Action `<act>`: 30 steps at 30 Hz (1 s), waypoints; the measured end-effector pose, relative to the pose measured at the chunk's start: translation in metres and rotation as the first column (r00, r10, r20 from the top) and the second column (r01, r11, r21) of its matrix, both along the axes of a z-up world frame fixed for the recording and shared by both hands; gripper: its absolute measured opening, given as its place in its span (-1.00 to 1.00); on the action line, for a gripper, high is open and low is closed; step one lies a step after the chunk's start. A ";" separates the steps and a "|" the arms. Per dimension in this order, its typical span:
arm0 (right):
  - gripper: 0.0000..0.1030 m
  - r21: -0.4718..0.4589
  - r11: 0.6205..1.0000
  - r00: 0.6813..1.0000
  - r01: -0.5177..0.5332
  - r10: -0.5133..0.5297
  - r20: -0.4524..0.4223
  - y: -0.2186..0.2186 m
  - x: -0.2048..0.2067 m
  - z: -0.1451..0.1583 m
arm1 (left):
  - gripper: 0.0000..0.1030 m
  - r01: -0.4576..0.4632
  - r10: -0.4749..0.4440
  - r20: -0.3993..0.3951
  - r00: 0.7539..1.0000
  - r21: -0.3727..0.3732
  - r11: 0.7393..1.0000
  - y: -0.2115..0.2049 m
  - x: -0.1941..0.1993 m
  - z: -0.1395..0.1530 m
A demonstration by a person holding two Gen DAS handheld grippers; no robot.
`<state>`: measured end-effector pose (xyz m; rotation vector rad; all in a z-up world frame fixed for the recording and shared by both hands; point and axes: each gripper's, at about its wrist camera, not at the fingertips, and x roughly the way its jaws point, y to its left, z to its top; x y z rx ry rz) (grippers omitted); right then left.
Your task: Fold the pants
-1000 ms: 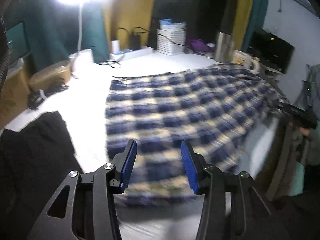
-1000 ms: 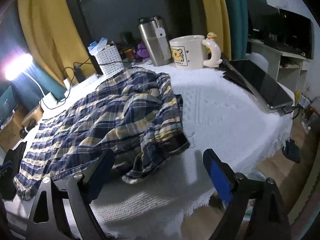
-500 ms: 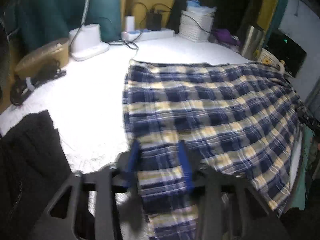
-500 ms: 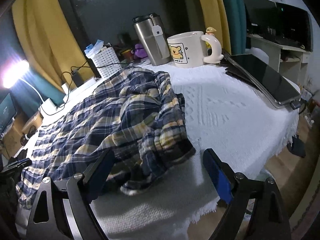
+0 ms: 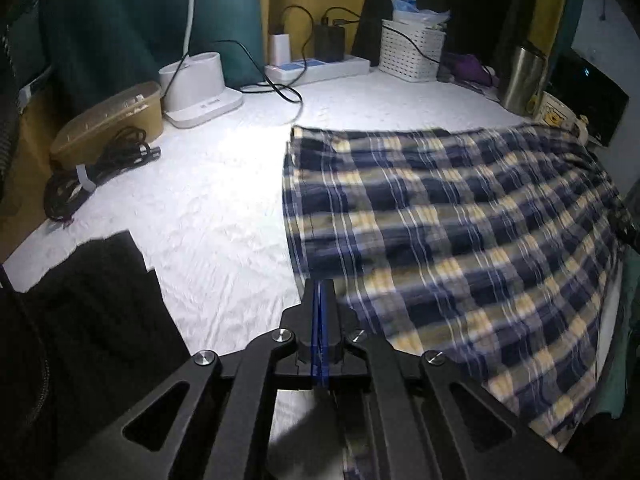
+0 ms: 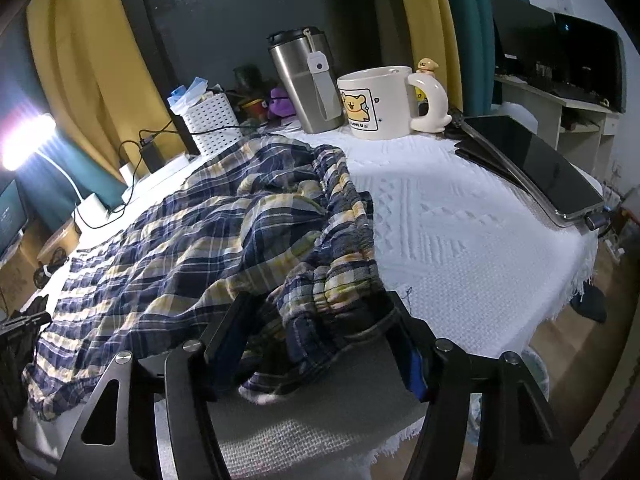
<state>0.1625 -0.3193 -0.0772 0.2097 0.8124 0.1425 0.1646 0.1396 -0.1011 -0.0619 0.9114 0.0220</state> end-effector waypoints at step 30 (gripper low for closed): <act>0.31 -0.042 0.999 0.999 0.025 -0.026 -0.019 0.002 -0.002 0.005 | -0.85 0.002 -0.004 0.093 0.996 0.019 1.000 0.003 0.043 0.012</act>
